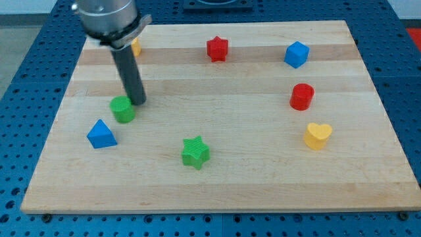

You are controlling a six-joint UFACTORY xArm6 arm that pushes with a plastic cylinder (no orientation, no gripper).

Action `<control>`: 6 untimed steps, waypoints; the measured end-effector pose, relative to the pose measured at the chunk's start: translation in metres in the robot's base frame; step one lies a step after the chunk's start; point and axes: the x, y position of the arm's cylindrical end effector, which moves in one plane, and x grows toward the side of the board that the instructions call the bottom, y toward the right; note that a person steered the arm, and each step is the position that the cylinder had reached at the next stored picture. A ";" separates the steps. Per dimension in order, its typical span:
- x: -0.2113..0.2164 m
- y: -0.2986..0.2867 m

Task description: Put the green star above the green circle

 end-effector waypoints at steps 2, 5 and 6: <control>0.085 -0.018; 0.149 0.118; 0.117 0.128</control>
